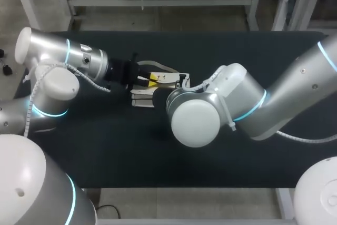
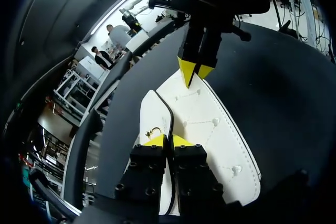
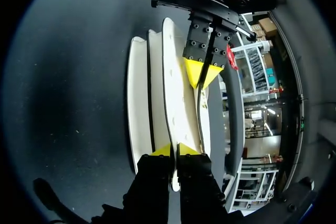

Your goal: Pick up the bag, open it, inspect its contents, close it, and place it on the opposite side

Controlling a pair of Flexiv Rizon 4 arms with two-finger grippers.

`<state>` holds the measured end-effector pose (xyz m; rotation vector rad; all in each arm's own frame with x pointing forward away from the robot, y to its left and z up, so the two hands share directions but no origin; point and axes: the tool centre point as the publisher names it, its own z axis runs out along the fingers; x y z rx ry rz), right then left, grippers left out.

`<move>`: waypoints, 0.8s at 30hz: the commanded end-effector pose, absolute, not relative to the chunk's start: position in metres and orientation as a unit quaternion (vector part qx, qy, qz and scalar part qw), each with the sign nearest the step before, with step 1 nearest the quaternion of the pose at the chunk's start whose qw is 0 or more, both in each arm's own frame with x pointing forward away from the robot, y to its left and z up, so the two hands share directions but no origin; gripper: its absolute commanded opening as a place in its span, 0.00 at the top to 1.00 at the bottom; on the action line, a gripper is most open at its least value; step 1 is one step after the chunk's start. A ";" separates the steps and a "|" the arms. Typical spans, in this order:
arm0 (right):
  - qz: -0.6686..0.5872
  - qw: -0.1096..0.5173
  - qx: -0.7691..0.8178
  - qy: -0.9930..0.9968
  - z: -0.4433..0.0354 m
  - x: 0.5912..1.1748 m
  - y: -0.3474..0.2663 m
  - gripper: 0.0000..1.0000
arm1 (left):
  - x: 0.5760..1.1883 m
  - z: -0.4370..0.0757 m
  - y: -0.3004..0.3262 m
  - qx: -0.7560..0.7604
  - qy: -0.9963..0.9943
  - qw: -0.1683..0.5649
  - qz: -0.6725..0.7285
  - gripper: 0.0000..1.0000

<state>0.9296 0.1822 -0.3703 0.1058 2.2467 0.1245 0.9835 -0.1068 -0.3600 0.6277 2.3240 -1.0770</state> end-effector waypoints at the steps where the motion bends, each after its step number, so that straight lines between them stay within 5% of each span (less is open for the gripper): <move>1: 0.057 0.460 0.040 0.885 -0.376 0.927 0.178 1.00 | 0.986 -0.369 -0.101 0.225 0.853 0.251 -0.398 1.00; 24: 0.057 0.460 0.040 0.885 -0.376 0.927 0.178 1.00 | 0.979 -0.362 -0.107 0.293 0.835 0.264 -0.383 0.96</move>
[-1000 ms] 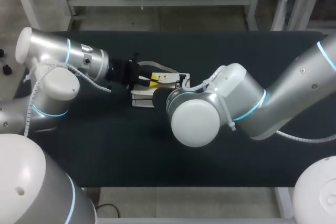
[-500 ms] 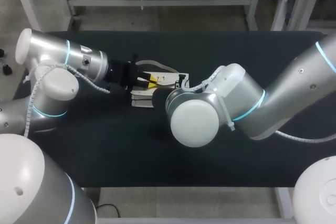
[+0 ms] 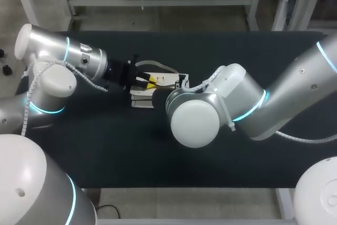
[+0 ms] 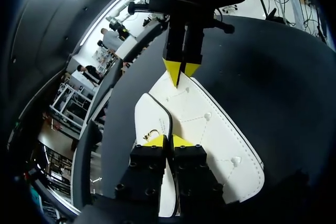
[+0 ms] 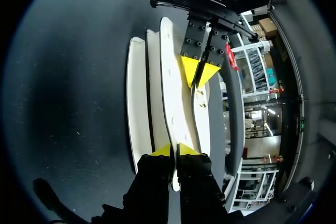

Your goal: Pick up the bag, open it, inspect its contents, close it, and place it on the opposite side

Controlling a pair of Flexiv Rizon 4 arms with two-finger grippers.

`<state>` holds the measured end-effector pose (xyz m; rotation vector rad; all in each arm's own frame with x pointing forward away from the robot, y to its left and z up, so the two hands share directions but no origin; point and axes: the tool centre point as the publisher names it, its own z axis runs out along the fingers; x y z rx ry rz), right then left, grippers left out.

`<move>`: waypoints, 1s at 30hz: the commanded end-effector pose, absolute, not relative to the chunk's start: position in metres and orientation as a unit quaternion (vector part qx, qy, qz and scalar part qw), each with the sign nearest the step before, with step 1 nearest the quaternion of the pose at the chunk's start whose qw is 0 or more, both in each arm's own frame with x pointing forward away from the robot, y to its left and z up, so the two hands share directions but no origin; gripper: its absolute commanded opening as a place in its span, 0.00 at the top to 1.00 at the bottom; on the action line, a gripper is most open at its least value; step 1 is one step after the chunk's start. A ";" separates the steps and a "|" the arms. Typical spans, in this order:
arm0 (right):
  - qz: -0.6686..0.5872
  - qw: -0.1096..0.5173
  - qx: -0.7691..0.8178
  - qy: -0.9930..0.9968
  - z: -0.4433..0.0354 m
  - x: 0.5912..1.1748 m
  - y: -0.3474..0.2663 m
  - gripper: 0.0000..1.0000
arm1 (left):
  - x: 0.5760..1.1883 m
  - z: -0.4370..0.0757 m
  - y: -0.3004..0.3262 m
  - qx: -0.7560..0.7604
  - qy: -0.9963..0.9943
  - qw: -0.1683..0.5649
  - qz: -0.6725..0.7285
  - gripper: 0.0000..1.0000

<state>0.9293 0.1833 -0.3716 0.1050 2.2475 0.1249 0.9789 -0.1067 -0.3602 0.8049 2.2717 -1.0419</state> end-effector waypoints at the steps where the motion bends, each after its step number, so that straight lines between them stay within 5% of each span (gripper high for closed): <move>1: 0.057 0.460 0.040 0.885 -0.376 0.927 0.178 1.00 | 0.979 -0.360 -0.109 0.292 0.834 0.268 -0.384 0.65; 5: 0.057 0.460 0.040 0.885 -0.376 0.927 0.178 1.00 | 0.981 -0.356 -0.114 0.291 0.834 0.281 -0.377 0.60; 8: 0.057 0.460 0.040 0.885 -0.376 0.927 0.178 1.00 | 0.984 -0.354 -0.117 0.285 0.838 0.290 -0.363 0.75; 9: 0.057 0.460 0.040 0.885 -0.376 0.927 0.178 1.00 | 0.985 -0.354 -0.119 0.284 0.839 0.289 -0.363 0.98; 10: 0.057 0.460 0.040 0.885 -0.376 0.927 0.178 1.00 | 0.986 -0.354 -0.120 0.283 0.839 0.290 -0.363 1.00; 30: 0.057 0.460 0.040 0.885 -0.376 0.927 0.178 1.00 | 0.986 -0.359 -0.107 0.288 0.838 0.286 -0.366 1.00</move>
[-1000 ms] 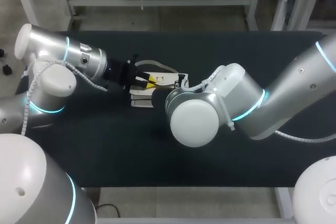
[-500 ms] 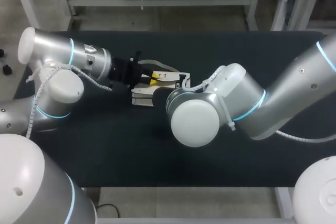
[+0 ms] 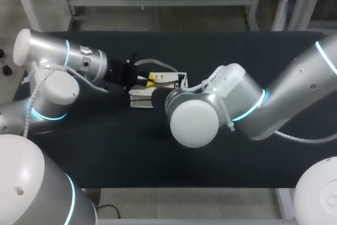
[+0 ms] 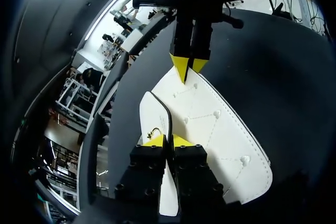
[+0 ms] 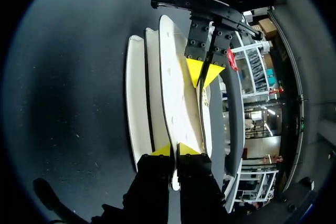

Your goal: Pick up the bag, open it, inspect its contents, close it, and place it on the opposite side

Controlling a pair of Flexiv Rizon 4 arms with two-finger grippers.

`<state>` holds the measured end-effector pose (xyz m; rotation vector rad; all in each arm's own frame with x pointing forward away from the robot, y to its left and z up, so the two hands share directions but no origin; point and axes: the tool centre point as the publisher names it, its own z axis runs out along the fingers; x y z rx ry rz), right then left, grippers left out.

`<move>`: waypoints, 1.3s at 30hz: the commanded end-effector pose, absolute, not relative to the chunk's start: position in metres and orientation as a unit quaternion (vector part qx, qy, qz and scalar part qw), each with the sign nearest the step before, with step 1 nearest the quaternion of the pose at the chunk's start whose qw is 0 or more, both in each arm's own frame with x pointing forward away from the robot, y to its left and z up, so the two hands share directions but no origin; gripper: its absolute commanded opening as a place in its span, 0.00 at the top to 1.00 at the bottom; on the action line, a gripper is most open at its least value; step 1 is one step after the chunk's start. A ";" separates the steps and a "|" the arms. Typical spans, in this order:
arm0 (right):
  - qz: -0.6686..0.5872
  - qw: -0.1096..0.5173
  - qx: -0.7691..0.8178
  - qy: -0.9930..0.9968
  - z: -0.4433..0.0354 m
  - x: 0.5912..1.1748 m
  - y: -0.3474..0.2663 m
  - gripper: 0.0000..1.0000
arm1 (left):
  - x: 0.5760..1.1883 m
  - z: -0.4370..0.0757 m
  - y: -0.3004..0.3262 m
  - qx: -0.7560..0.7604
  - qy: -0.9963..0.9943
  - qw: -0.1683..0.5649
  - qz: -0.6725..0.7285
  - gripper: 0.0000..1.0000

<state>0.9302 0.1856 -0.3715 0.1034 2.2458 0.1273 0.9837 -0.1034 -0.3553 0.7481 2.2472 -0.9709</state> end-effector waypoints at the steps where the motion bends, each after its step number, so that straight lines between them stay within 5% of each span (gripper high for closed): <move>1: 0.057 0.460 0.040 0.885 -0.376 0.927 0.178 1.00 | 0.985 -0.359 -0.110 0.289 0.837 0.285 -0.367 1.00; 10: 0.057 0.460 0.040 0.885 -0.376 0.927 0.178 1.00 | 0.986 -0.359 -0.116 0.293 0.840 0.284 -0.357 1.00; 11: 0.057 0.460 0.040 0.885 -0.376 0.927 0.178 1.00 | 0.985 -0.357 -0.114 0.288 0.841 0.287 -0.357 0.73; 12: 0.057 0.460 0.040 0.885 -0.376 0.927 0.178 1.00 | 0.984 -0.355 -0.113 0.287 0.841 0.289 -0.357 0.24; 13: 0.057 0.460 0.040 0.885 -0.376 0.927 0.178 1.00 | 0.983 -0.353 -0.112 0.287 0.840 0.290 -0.359 0.24; 14: 0.057 0.460 0.040 0.885 -0.376 0.927 0.178 1.00 | 0.981 -0.349 -0.111 0.285 0.838 0.294 -0.360 0.00; 16: 0.057 0.461 0.038 0.885 -0.375 0.927 0.178 1.00 | 0.978 -0.344 -0.110 0.286 0.836 0.298 -0.360 0.00; 18: 0.057 0.462 0.036 0.884 -0.374 0.926 0.178 0.76 | 0.975 -0.337 -0.109 0.288 0.830 0.303 -0.369 0.00; 21: 0.059 0.462 0.034 0.884 -0.369 0.923 0.176 0.00 | 0.969 -0.328 -0.108 0.292 0.826 0.307 -0.372 0.00; 31: 0.072 0.434 0.029 0.898 -0.333 0.912 0.164 0.00 | 0.957 -0.303 -0.101 0.268 0.840 0.297 -0.367 0.00; 39: 0.062 0.370 0.015 0.927 -0.305 0.914 0.152 0.00 | 0.947 -0.293 -0.092 0.201 0.893 0.222 -0.336 0.00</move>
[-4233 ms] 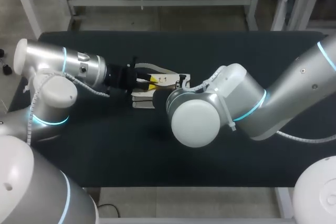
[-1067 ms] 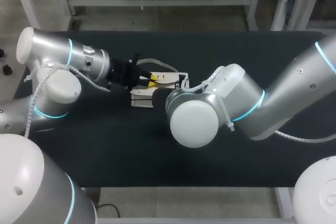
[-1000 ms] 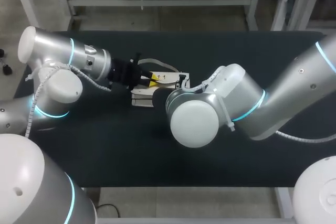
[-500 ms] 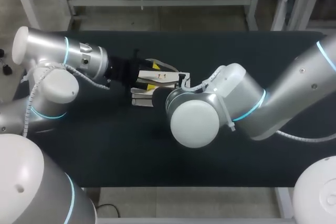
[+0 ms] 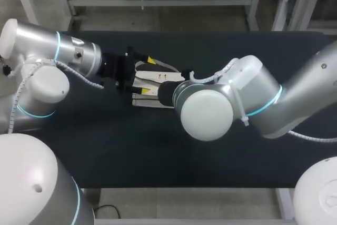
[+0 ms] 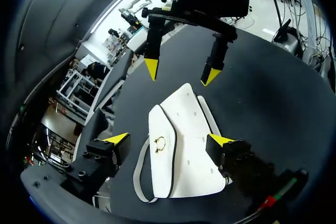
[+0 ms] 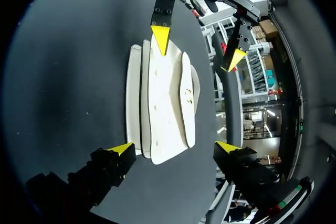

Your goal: Pick up the bag, open it, inspect its contents, close it, and place it on the opposite side

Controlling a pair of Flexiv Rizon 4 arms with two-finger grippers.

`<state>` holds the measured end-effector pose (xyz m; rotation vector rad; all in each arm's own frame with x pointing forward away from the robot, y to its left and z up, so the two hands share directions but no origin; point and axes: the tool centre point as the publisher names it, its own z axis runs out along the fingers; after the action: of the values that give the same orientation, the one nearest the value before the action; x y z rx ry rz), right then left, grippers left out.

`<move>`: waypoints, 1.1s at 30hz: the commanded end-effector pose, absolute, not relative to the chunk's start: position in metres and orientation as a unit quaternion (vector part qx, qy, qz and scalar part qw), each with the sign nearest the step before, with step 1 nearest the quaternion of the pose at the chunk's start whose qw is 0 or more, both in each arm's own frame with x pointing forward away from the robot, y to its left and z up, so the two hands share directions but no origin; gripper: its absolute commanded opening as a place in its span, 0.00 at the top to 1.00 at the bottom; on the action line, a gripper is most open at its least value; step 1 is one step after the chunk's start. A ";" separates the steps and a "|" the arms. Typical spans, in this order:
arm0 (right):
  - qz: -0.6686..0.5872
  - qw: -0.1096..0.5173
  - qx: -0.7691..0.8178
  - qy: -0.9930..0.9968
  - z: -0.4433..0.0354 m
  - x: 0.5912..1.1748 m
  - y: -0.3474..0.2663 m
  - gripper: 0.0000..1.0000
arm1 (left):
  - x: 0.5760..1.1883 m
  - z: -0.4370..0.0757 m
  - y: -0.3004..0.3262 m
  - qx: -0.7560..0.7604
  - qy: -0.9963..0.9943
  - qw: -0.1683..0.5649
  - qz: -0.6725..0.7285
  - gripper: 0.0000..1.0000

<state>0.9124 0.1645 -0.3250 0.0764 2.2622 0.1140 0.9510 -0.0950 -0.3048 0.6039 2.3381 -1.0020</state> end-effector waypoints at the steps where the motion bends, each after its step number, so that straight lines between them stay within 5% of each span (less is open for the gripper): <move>1: 0.061 0.364 0.014 0.929 -0.303 0.915 0.151 0.00 | 0.945 -0.293 -0.090 0.193 0.899 0.207 -0.334 0.00; 19: 0.010 0.252 0.001 0.968 -0.285 0.932 0.140 0.00 | 0.922 -0.293 -0.066 0.110 0.964 0.102 -0.219 0.00; 33: 0.010 0.252 0.001 0.968 -0.285 0.932 0.140 0.00 | 0.922 -0.293 -0.066 0.110 0.964 0.102 -0.219 0.00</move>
<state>0.9320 0.1391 -0.2864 0.0019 2.6286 0.0317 0.9207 -0.0651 -0.2926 0.3250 2.8446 -0.6498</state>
